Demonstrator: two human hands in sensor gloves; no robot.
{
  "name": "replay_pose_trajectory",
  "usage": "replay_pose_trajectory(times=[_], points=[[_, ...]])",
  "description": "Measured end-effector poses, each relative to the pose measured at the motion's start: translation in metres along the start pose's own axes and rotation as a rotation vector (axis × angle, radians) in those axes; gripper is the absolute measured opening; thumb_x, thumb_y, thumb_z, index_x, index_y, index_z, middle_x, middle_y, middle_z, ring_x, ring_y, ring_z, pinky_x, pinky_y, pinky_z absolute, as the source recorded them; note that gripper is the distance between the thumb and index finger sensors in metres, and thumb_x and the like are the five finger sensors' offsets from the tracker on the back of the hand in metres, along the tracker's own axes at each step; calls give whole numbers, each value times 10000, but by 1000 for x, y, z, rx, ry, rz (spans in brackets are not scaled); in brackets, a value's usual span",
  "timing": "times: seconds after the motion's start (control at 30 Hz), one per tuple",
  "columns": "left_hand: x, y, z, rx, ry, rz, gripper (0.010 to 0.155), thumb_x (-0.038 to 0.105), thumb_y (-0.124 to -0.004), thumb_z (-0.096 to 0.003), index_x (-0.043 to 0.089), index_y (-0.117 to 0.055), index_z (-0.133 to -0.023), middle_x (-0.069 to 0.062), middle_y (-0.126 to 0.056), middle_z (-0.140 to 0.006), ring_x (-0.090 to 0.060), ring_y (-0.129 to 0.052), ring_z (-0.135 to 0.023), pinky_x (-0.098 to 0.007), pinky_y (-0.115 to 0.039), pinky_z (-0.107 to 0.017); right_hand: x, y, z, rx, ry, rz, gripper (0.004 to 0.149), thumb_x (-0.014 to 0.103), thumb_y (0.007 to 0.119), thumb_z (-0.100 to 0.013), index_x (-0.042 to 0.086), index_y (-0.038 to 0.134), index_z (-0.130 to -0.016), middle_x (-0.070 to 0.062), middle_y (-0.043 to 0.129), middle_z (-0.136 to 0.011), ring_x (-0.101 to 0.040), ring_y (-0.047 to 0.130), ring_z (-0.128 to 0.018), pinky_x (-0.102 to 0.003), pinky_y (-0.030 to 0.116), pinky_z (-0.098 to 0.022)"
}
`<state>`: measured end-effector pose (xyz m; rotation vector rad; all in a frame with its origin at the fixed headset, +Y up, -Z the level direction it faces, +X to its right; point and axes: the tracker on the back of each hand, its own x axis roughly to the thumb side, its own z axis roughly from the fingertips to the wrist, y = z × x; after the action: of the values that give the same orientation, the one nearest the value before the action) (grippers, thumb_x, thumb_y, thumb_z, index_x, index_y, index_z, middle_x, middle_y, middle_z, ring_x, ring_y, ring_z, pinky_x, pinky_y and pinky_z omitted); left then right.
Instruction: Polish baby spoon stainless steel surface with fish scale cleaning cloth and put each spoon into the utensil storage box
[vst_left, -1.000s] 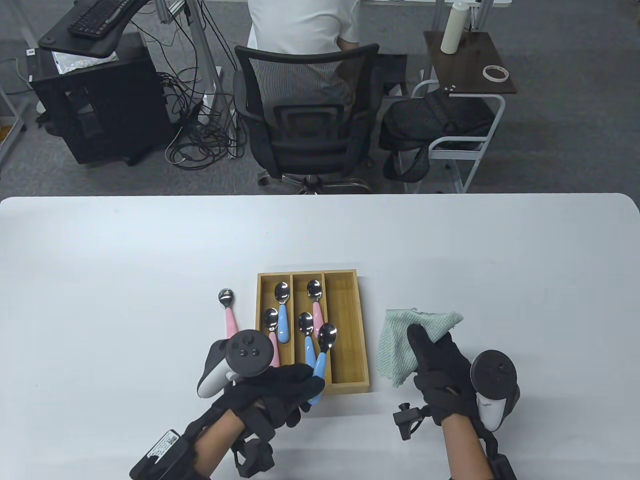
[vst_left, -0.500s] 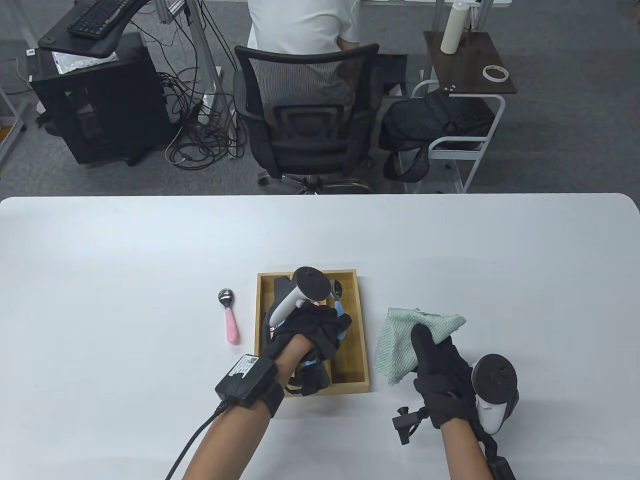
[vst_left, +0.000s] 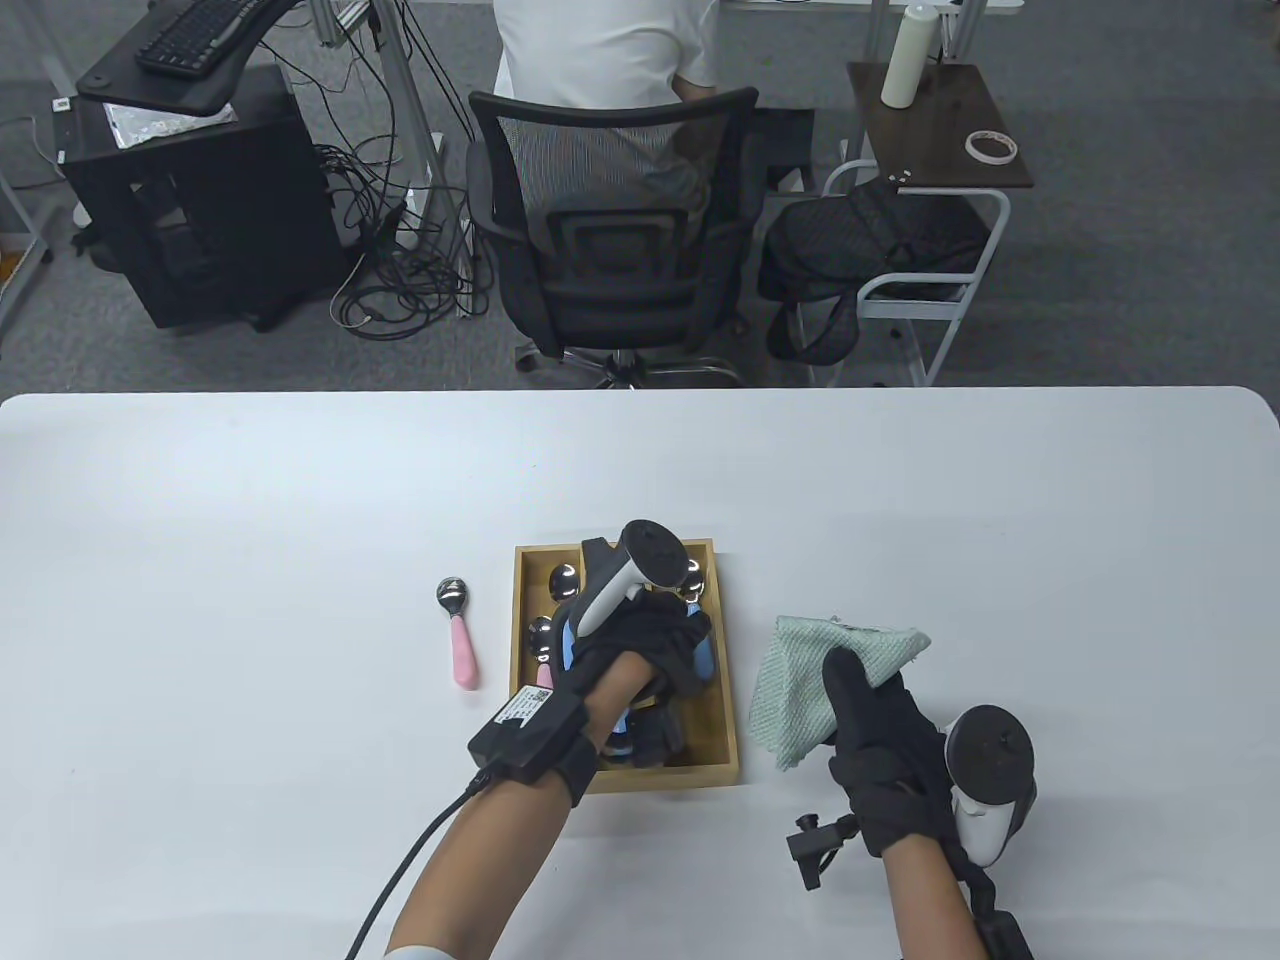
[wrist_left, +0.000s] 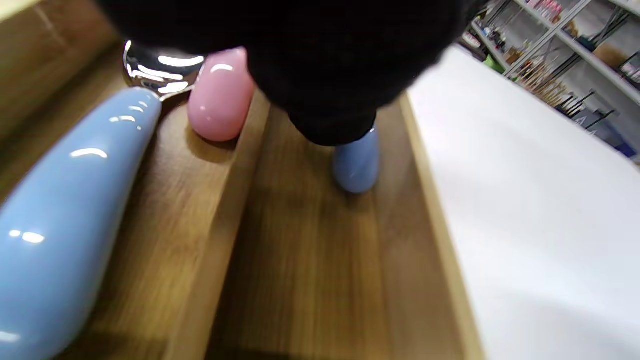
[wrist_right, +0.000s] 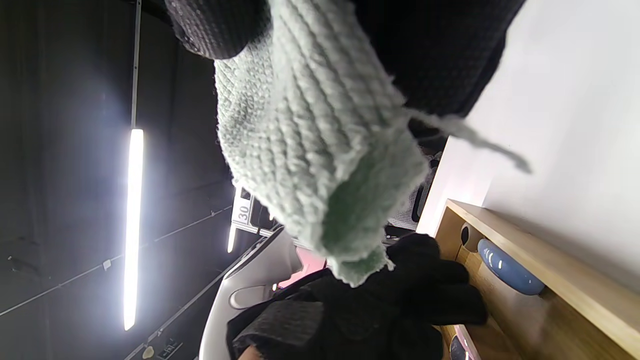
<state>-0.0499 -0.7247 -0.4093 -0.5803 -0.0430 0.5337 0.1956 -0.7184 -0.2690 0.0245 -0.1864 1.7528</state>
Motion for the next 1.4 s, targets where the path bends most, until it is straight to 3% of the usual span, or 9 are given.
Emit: replay_pose_trajectory(times=[0.2,0.33,0.4,0.5,0.67,0.77,1.17,1.4], points=[[-18,53,43,90,-68,72,590,519,-605,-644,88,-694,-1038,-34,-925,-819,-145,-1043,-422,-325,-907,-315,-1,2,0,19,4,6,549,459,596,-661,37,570,-1012,-32,864,-815,-179,1025,-577,-339,927,-432],[-61,99,72,277,91,-9,619,557,-602,-637,78,-735,-1006,-19,-952,-730,-152,-1050,-415,-327,-910,-305,-1,3,1,21,1,20,551,458,597,-660,35,570,-1012,-32,865,-816,-181,1025,-580,-342,927,-434],[-81,107,76,318,182,-73,626,562,-602,-637,72,-728,-1006,-26,-941,-745,-165,-1050,-439,-335,-912,-320,-1,4,2,23,1,17,552,458,597,-660,34,570,-1012,-37,865,-817,-185,1026,-580,-344,927,-435],[-115,104,72,305,330,-181,670,566,-634,-625,46,-667,-1046,-78,-895,-833,-226,-1040,-548,-384,-908,-392,-1,5,2,31,3,8,558,460,596,-659,29,571,-1013,-45,866,-821,-194,1025,-586,-351,926,-439],[-153,78,47,240,493,-315,740,569,-694,-595,12,-609,-1075,-128,-844,-910,-289,-1018,-653,-433,-901,-454,-1,5,1,30,-11,32,558,459,595,-660,30,566,-1015,-47,862,-825,-198,1022,-591,-354,923,-443],[-159,69,37,199,519,-340,825,612,-726,-552,-28,-615,-1060,-139,-860,-896,-274,-1037,-644,-413,-921,-440,-3,6,0,35,-6,45,560,460,595,-660,28,565,-1016,-49,862,-826,-198,1022,-593,-354,923,-444],[-159,55,10,113,561,-414,879,660,-785,-487,-30,-676,-1021,-118,-907,-844,-220,-1068,-587,-359,-956,-382,-8,5,-1,30,10,86,561,459,598,-659,26,568,-1015,-53,862,-827,-205,1022,-593,-361,921,-446],[-161,53,9,80,556,-384,677,501,-809,-565,-14,-706,-993,-97,-921,-811,-186,-1079,-554,-314,-973,-368,-9,7,-1,45,13,104,562,459,598,-659,25,567,-1016,-56,860,-830,-208,1020,-597,-363,920,-448]])
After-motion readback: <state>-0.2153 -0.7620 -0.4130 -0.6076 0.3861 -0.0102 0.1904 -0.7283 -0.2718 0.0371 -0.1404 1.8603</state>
